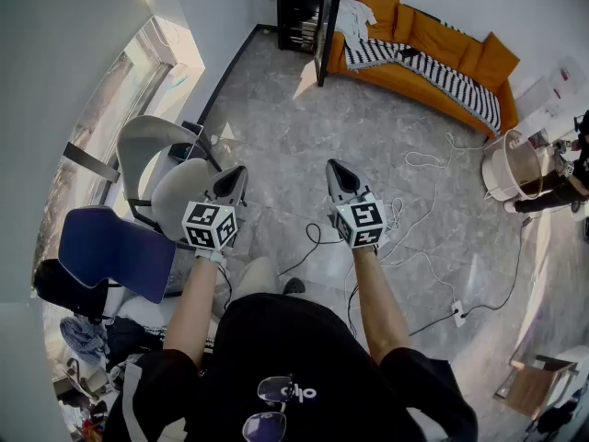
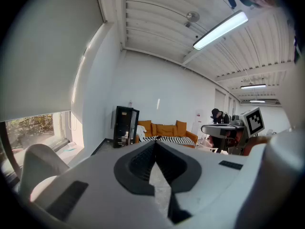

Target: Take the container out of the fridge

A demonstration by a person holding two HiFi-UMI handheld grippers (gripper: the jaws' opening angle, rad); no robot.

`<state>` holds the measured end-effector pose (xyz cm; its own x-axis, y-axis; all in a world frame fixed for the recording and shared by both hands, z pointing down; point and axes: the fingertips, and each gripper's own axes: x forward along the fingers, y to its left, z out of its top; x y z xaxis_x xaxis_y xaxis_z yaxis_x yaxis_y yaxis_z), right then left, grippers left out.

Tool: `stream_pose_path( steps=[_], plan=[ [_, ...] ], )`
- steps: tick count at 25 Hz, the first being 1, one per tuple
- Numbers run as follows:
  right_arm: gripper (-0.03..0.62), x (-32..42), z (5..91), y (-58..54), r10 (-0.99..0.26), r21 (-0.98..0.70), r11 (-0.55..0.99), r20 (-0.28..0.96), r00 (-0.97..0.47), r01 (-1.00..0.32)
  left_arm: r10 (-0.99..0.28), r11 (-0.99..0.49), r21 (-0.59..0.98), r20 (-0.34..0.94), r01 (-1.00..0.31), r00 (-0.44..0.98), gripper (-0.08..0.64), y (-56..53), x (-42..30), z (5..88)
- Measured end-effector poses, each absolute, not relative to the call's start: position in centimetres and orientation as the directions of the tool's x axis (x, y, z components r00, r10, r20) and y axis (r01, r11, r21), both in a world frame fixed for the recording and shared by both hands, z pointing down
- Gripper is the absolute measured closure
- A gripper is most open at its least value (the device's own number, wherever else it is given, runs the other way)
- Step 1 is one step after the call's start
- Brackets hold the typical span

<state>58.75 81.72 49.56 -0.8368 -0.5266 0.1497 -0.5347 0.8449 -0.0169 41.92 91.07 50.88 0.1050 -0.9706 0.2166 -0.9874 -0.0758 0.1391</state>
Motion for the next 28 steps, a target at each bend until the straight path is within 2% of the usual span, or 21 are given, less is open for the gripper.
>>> stream_pose_path(
  steps=[7, 13, 21, 28],
  plan=[
    [0.584, 58.5, 49.5, 80.7, -0.533, -0.006, 0.841, 0.159, -0.831, -0.54, -0.969, -0.1, 0.154, 0.208, -0.983, 0.131, 0.56, 89.4, 42.2, 50.8],
    [0.584, 55.8, 50.3, 78.2, -0.527, -0.011, 0.844, 0.163, -0.834, -0.536, -0.97, -0.105, 0.155, 0.203, -0.982, 0.135, 0.56, 86.4, 39.7, 51.3],
    [0.584, 47.4, 52.1, 69.6, -0.528, -0.006, 0.843, 0.186, -0.829, -0.538, -0.97, -0.109, 0.159, 0.198, -0.981, 0.14, 0.56, 77.0, 30.8, 53.3],
    [0.584, 39.1, 51.5, 61.6, -0.536, -0.01, 0.835, 0.209, -0.818, -0.55, -0.975, -0.104, 0.183, 0.175, -0.978, 0.137, 0.56, 68.5, 21.3, 51.6]
  ],
)
